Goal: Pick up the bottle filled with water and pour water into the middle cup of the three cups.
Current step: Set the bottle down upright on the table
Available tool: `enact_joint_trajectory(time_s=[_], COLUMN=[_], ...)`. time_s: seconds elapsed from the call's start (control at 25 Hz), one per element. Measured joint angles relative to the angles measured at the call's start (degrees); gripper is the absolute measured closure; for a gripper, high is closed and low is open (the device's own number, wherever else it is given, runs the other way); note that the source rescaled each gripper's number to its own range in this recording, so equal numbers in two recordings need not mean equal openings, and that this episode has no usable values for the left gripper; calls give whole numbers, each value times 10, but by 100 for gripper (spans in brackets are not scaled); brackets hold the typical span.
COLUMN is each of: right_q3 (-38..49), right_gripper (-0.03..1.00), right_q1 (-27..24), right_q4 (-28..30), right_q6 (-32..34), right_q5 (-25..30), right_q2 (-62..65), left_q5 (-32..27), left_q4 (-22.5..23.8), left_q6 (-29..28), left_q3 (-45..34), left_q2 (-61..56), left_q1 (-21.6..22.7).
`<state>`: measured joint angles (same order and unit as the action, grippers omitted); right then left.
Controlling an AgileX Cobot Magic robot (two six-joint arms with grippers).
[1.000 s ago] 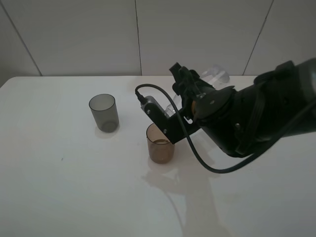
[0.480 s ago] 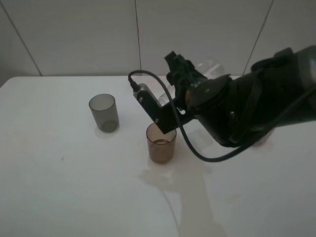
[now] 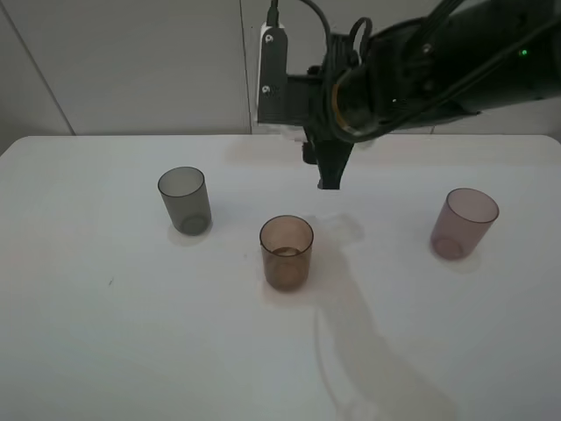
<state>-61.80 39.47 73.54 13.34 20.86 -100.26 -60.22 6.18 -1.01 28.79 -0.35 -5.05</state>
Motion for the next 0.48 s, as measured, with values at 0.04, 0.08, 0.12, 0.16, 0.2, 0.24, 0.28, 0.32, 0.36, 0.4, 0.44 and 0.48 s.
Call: enact_joint_trajectory(time_s=[0.04, 0.08, 0.12, 0.16, 0.2, 0.24, 0.28, 0.32, 0.36, 0.4, 0.44, 0.48], right_q3=[0, 0, 0, 1, 5, 10, 18, 27, 34, 40, 46, 51], right_gripper=[97, 97, 97, 97, 97, 97, 97, 97, 97, 97, 97, 97], right_q1=[-18, -34, -52, -69, -85, -98, -115, -126, -137, -146, -155, -162], right_q4=[-28, -58, -90, -116, -146, -173, -194, -217, -243, -262, -281, -303], right_q6=[5, 7, 10, 11, 12, 13, 13, 13, 15, 15, 15, 15], right_q5=[-33, -70, -107, -139, -180, -224, -258, -297, -339, -364, -385, -406], right_q2=[0, -1, -1, -1, -1, -1, -2, -5, -10, -16, -26, -36], left_q5=[0, 0, 0, 0, 0, 0, 0, 0, 0, 0, 0, 0], left_q4=[0, 0, 0, 0, 0, 0, 0, 0, 0, 0, 0, 0], left_q6=[0, 0, 0, 0, 0, 0, 0, 0, 0, 0, 0, 0], left_q3=[0, 0, 0, 0, 0, 0, 0, 0, 0, 0, 0, 0], left_q2=[0, 0, 0, 0, 0, 0, 0, 0, 0, 0, 0, 0], left_q1=[0, 0, 0, 0, 0, 0, 0, 0, 0, 0, 0, 0])
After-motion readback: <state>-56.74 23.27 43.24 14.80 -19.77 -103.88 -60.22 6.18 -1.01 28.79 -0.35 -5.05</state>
